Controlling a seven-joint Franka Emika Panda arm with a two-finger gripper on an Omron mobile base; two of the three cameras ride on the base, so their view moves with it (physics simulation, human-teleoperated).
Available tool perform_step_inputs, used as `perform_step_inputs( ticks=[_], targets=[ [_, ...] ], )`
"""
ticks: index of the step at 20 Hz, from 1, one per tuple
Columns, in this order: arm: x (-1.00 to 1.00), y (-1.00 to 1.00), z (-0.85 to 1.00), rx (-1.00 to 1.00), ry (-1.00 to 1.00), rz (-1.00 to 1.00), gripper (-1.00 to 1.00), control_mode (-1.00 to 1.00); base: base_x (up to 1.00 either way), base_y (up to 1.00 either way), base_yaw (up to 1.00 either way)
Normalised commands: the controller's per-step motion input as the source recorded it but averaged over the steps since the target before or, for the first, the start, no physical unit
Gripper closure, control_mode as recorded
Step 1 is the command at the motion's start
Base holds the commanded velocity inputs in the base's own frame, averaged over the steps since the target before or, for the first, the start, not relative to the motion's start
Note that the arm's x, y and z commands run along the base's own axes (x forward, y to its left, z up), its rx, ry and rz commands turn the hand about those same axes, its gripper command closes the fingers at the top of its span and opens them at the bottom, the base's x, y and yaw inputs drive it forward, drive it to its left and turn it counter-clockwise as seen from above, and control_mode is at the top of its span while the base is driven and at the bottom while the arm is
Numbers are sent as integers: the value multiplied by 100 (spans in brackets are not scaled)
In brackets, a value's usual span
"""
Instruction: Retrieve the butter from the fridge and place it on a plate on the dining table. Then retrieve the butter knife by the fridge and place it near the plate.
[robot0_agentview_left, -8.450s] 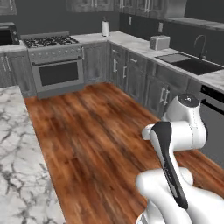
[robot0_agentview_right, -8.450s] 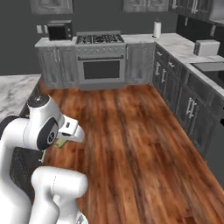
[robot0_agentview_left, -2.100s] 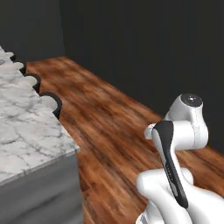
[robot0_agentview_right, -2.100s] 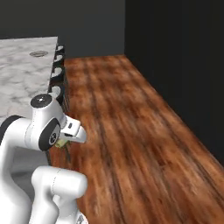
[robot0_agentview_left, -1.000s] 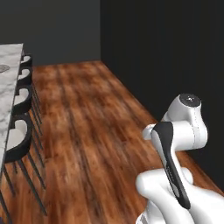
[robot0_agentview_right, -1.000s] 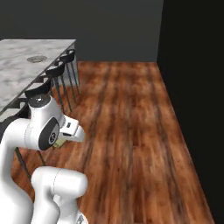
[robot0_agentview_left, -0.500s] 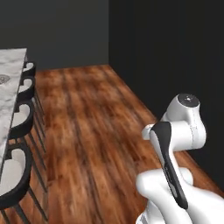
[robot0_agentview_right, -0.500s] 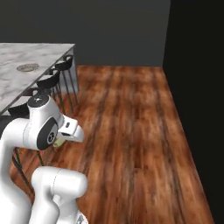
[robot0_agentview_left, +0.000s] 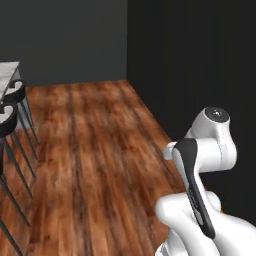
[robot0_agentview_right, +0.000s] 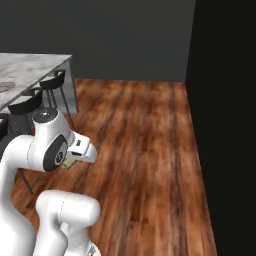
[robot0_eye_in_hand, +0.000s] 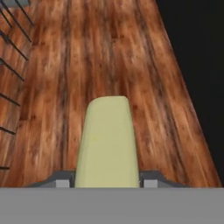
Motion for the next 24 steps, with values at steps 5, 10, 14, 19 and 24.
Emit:
perform_step_inputs(
  ticks=[5, 10, 14, 19, 24],
  targets=[
    [0, 0, 0, 0, 0, 0, 100, 100, 100, -15, 18],
    [0, 0, 0, 0, 0, 0, 100, 100, 100, -2, 23],
    [0, 0, 0, 0, 0, 0, 100, 100, 100, -4, 29],
    [0, 0, 0, 0, 0, 0, 100, 100, 100, -11, 31],
    [0, 0, 0, 0, 0, 0, 100, 100, 100, -27, 36]
  ],
)
